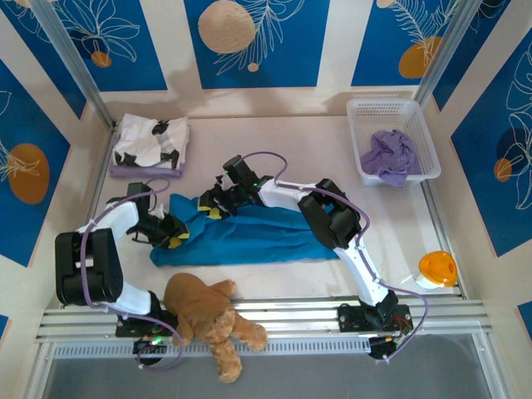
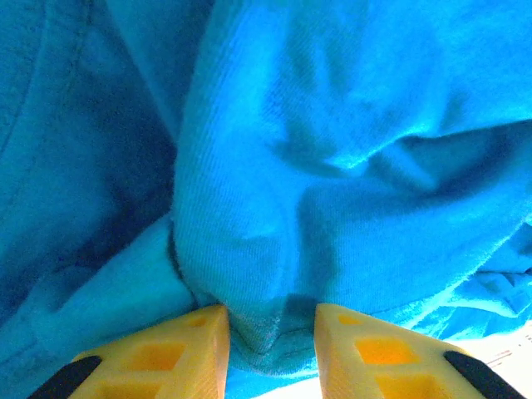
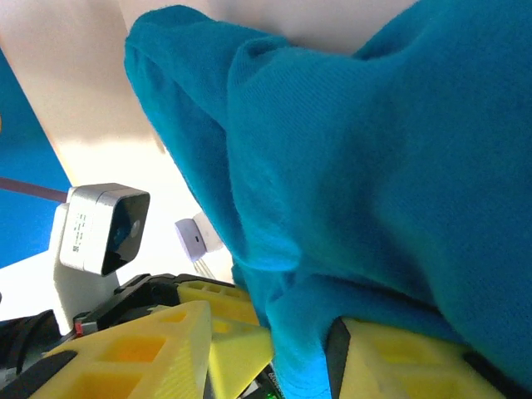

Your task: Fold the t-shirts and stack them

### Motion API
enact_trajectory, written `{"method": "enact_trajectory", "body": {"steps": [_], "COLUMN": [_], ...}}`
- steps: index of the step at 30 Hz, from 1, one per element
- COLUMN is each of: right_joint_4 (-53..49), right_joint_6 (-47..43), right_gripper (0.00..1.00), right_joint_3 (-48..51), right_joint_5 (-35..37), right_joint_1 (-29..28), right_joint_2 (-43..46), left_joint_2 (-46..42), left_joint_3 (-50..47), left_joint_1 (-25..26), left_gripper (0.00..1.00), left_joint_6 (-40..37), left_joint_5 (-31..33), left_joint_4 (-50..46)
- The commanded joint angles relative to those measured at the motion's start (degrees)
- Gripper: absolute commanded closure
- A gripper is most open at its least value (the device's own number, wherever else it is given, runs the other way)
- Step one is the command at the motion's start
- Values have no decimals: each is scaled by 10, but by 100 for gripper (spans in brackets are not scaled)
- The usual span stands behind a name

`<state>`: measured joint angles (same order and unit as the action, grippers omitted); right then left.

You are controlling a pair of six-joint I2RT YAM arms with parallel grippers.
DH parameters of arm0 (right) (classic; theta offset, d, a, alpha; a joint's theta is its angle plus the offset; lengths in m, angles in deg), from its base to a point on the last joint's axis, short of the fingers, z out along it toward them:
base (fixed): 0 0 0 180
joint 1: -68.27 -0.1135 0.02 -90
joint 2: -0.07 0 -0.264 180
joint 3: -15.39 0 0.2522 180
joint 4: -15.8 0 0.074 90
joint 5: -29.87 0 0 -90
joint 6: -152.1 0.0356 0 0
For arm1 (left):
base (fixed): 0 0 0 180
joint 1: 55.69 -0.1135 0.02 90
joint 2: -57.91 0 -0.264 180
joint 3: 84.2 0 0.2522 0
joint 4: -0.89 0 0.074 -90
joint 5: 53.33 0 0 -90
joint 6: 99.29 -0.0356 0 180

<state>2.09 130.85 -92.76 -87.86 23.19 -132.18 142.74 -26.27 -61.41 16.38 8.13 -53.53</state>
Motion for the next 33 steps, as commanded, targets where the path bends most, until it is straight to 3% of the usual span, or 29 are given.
{"method": "enact_trajectory", "body": {"steps": [1,7,19,24,29,33], "right_joint_4": [5,4,5,-3,-15,-95], "right_joint_6": [6,7,7,4,-4,-72], "right_gripper": [58,58,58,58,57,57], "right_joint_3": [-1,-2,2,4,20,16], "right_joint_5": [-18,-18,-22,-13,7,54], "right_joint_1": [4,5,4,6,10,5], "right_joint_2": [12,11,21,34,53,81], "left_joint_2": [6,3,-1,1,60,118], "left_joint_3": [-12,-16,27,102,183,243], "left_joint_1": [6,9,13,13,12,12], "left_gripper": [67,66,100,100,100,100], "left_joint_6": [3,-4,3,6,7,3], "left_joint_5": [-9,14,7,7,-3,-7], "left_joint_4": [4,1,-11,-39,-42,-51]}}
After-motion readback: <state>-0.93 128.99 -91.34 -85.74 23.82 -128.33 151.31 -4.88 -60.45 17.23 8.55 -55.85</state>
